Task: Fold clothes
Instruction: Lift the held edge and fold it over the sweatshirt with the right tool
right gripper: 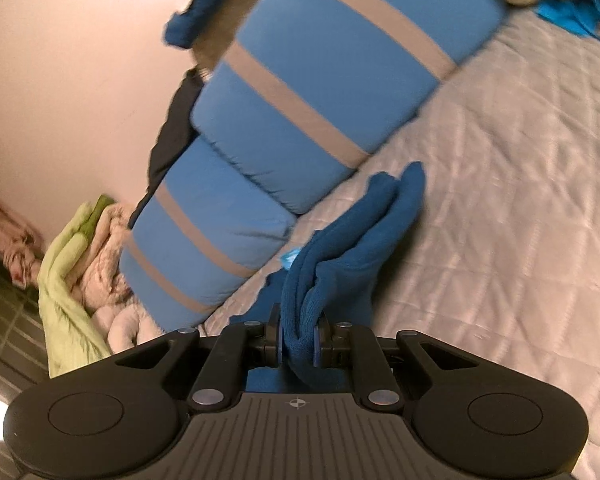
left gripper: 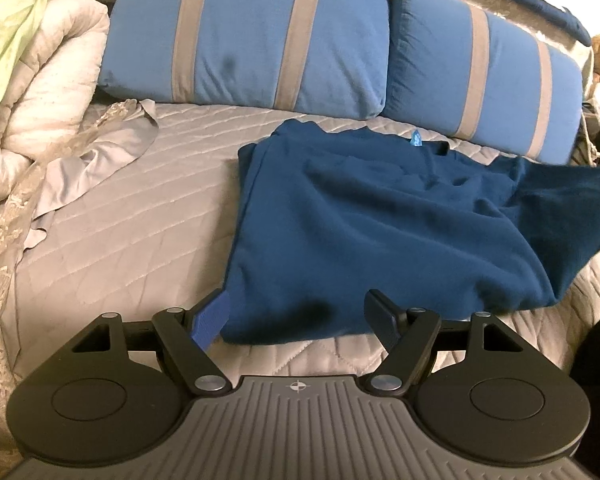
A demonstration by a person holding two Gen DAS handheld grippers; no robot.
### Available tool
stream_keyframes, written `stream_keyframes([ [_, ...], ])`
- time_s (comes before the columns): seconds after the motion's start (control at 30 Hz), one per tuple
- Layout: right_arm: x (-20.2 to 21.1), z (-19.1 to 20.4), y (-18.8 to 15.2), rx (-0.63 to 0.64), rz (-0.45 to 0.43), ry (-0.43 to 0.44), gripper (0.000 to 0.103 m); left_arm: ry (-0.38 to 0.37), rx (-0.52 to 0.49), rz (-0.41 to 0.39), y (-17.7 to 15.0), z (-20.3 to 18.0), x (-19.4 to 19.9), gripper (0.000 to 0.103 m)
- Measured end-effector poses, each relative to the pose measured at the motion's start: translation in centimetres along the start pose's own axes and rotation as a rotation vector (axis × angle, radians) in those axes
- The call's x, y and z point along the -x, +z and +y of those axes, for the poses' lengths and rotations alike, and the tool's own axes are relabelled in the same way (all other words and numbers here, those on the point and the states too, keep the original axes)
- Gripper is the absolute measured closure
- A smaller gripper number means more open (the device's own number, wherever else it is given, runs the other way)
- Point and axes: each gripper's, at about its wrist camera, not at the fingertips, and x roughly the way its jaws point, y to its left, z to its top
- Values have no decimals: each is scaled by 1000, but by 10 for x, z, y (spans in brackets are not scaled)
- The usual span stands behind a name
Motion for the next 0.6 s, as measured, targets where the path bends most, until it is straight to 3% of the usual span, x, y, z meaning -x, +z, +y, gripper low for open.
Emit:
stream_keyframes([
  [0.33,-52,86,-14,223,69,44,88,-48,-12,5,-8,-1,3,29],
  [0.6,-130,175,-63,411,180,93,88,-71,-9,7,-13,0,9,29],
])
